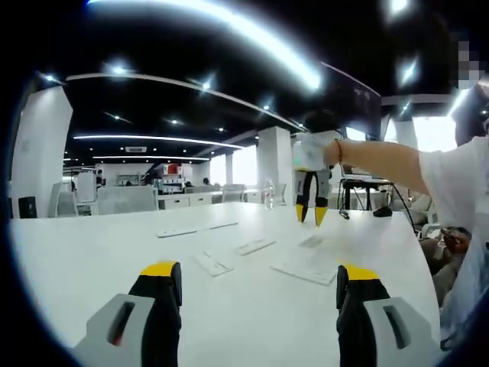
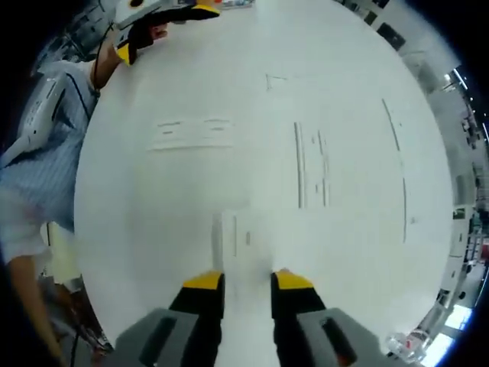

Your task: Locate the socket holder cover, grip the socket holder cover, clip it into the socket holder slot.

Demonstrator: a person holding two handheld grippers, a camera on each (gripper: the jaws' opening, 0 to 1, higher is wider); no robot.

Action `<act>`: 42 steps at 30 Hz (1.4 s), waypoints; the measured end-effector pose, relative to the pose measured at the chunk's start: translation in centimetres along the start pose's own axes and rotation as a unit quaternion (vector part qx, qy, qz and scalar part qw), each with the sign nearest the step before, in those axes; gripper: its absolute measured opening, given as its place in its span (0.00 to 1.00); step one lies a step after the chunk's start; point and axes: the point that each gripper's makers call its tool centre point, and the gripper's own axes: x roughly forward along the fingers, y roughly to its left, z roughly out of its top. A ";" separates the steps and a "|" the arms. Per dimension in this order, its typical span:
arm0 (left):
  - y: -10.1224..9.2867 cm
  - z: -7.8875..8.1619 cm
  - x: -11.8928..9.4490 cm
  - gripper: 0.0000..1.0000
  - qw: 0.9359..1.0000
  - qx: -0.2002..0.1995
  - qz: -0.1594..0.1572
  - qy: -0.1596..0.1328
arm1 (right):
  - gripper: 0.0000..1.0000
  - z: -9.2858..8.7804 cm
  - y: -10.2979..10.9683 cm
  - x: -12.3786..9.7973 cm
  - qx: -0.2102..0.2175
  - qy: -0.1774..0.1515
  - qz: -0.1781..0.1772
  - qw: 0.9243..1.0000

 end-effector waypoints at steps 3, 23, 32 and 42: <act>-0.2 -0.1 0.1 0.83 1.000 0.000 -0.002 0.003 | 0.25 0.1 -1.0 0.1 0.000 0.004 -0.004 1.000; -0.5 -0.4 0.2 0.81 1.000 0.000 0.001 0.006 | 0.25 -0.4 -5.5 2.5 -0.004 0.020 -0.006 1.000; -0.4 -0.5 0.0 0.81 1.000 0.002 0.005 0.006 | 0.25 -0.4 -5.8 3.7 -0.004 0.034 0.008 0.999; -0.4 -0.6 -0.2 0.81 1.000 0.003 0.003 0.007 | 0.25 -0.4 -6.0 4.3 0.003 0.040 0.015 0.999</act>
